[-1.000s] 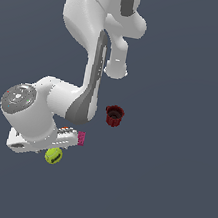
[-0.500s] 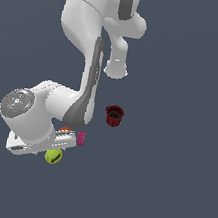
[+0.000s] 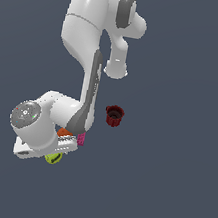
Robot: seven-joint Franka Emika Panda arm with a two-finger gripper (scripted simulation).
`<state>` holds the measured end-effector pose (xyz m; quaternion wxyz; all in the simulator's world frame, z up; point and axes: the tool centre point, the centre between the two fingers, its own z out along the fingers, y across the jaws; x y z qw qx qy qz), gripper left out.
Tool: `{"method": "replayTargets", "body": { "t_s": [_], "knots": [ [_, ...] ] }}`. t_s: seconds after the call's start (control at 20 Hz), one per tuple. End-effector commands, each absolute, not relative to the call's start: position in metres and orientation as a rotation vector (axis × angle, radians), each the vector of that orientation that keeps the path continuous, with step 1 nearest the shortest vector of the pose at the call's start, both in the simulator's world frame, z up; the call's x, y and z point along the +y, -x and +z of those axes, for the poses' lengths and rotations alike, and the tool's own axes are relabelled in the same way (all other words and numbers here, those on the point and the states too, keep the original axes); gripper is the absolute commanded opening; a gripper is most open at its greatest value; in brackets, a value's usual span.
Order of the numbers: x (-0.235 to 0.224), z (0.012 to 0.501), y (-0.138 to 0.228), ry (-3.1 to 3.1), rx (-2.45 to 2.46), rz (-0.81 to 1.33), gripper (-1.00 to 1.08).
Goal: Pick up a designated object from a clutter of objects.
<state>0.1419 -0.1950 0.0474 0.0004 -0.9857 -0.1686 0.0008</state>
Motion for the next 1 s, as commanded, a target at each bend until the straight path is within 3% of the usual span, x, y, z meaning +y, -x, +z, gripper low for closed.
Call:
{"method": "replayTargets", "body": {
  "t_s": [0.0, 0.2, 0.25, 0.95],
  "knots": [
    [-0.1951, 0.0408, -0.1426, 3.096, -0.531, 0.0, 1.0],
    [-0.1955, 0.0412, -0.1438, 3.096, -0.531, 0.0, 1.0],
    [-0.1955, 0.0412, -0.1438, 3.096, -0.531, 0.0, -1.0],
    [-0.194, 0.0441, -0.1425, 3.096, -0.53, 0.002, -1.0]
  ]
}}
